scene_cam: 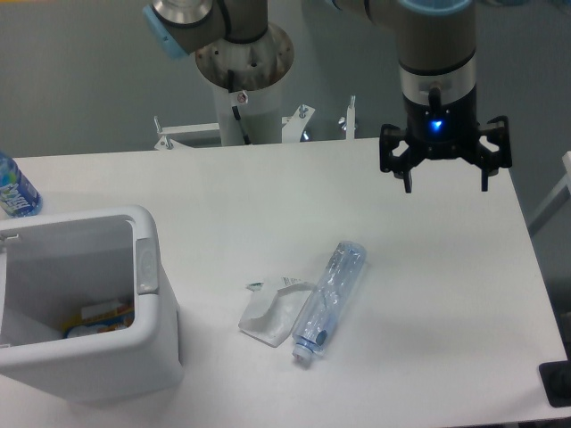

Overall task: Place the trash in the trash can
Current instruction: 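Move the open gripper toward the white crumpled wrapper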

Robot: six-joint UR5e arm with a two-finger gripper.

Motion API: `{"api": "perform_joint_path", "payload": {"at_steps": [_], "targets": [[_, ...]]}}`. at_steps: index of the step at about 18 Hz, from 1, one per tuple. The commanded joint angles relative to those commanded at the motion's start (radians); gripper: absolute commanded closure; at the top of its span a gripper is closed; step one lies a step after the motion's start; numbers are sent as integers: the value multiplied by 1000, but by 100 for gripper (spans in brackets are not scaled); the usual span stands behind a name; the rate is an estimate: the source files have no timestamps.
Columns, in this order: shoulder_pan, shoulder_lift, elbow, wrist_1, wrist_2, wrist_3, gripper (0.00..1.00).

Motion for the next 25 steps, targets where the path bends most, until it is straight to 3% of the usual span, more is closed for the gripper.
{"api": "perform_joint_path", "payload": {"at_steps": [7,12,15,20,25], "targets": [[-3,0,-118,120,-26,-52,0],[-47,-6,-198,209,-26,-100,0],[-67,-12,-203,210,-41,-98,0],[-81,-38,-221,200,-294,-101,0],[-98,-60,-279,200,-371,-100,0]]}}
